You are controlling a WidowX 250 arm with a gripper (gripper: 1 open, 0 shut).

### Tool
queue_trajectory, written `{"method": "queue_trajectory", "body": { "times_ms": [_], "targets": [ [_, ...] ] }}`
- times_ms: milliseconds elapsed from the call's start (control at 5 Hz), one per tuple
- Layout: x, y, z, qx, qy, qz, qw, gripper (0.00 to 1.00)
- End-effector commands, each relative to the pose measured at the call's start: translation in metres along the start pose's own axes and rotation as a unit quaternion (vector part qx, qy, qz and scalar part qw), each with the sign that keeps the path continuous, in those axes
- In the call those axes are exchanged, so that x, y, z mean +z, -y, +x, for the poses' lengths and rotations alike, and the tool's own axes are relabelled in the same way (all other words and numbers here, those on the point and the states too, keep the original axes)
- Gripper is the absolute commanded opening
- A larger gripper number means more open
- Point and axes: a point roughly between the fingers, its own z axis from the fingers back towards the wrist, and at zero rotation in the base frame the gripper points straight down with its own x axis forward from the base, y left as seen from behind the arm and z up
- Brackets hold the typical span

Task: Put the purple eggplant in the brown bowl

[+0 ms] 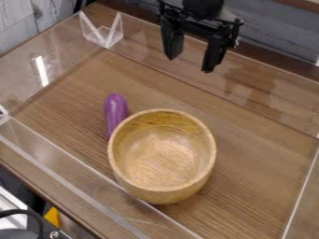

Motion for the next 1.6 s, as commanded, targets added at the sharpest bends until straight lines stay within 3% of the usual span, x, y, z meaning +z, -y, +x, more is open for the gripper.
{"method": "queue_trajectory", "body": {
  "times_ms": [0, 200, 400, 600, 1000, 1400],
  "targets": [
    [-0.006, -0.001, -0.002, 0.005, -0.007, -0.002, 1.0, 1.0],
    [-0.011, -0.003, -0.003, 0.012, -0.013, -0.004, 0.9998, 1.0],
    [-0.012, -0.013, -0.008, 0.036, -0.009, -0.005, 0.9993, 1.0],
    [-0.009, -0.032, -0.015, 0.077, 0.006, -0.005, 0.997, 1.0],
    [-0.009, -0.085, -0.028, 0.165, 0.052, -0.001, 0.9849, 1.0],
    [-0.027, -0.101, -0.027, 0.208, 0.074, -0.007, 0.9753, 1.0]
  ]
}}
